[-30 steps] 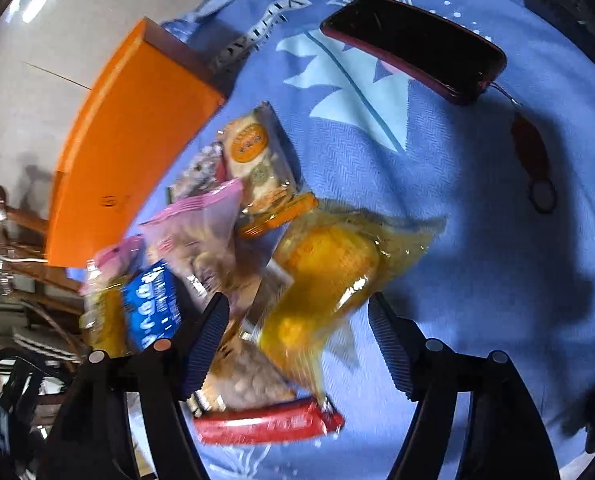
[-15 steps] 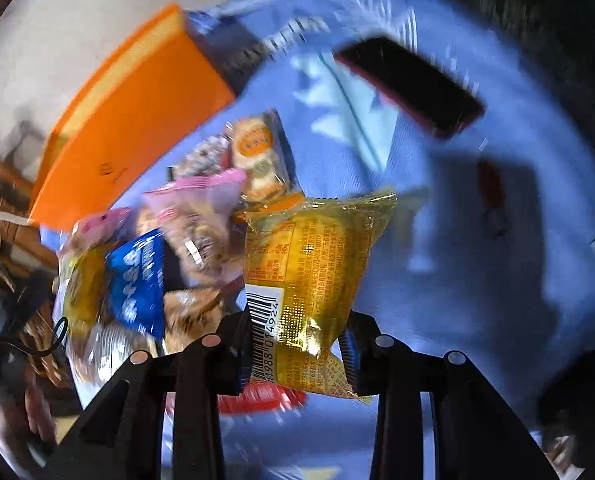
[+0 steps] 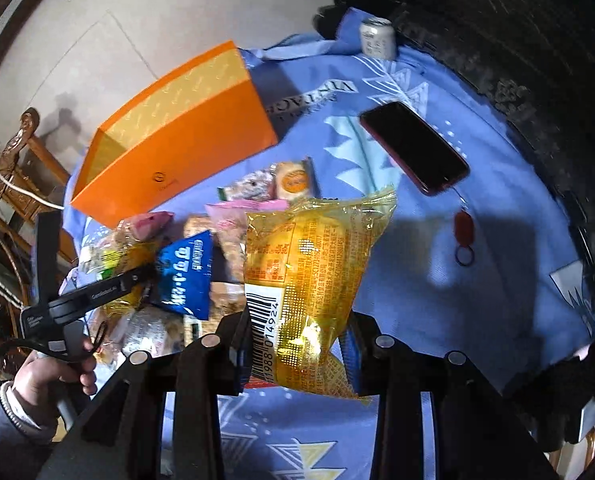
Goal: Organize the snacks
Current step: 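Grasp a yellow bread pack with the left gripper while the right lifts its pack, then move both packs over the orange box and release them inside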
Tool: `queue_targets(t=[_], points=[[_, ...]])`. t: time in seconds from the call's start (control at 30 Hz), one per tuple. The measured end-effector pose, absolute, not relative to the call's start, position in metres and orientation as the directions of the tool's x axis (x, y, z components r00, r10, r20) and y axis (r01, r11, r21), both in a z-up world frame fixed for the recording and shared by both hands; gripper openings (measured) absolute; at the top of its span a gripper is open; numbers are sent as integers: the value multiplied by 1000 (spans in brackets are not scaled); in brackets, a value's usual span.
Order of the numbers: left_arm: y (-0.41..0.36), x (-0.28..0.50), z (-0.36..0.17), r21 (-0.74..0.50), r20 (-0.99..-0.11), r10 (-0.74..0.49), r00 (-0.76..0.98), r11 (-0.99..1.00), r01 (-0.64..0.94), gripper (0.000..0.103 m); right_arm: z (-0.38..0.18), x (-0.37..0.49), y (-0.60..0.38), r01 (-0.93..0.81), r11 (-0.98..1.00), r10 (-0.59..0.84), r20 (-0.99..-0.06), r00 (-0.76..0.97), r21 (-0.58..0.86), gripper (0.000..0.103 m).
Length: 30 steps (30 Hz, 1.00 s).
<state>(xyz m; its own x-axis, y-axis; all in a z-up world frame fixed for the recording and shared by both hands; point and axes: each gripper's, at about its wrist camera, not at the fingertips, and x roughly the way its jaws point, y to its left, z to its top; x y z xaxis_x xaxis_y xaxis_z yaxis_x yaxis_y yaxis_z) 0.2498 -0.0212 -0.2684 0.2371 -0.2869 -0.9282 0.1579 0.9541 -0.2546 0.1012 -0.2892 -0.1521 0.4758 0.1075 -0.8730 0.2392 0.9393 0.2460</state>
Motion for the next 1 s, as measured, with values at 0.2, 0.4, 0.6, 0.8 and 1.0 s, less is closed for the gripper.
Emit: queue_targets(t=[0.2, 0.4, 0.6, 0.8, 1.0], points=[[-8, 233, -247, -316, -886, -358, 294, 931, 182, 43, -135, 96, -284, 218, 946, 95, -850, 518, 239, 36], [6, 208, -196, -337, -806, -416, 422, 908, 250, 43, -123, 91, -275, 185, 954, 95, -826, 555, 234, 36], [25, 191, -136, -331, -710, -446, 545, 895, 300, 43, -97, 94, -258, 99, 968, 118, -764, 634, 232, 36], [43, 188, -81, -272, -627, -424, 653, 905, 326, 43, -73, 110, -243, 14, 970, 165, -701, 694, 242, 36], [46, 221, -41, -262, -571, -428, 701, 904, 339, 43, -43, 162, -232, -70, 961, 231, -637, 736, 268, 36]])
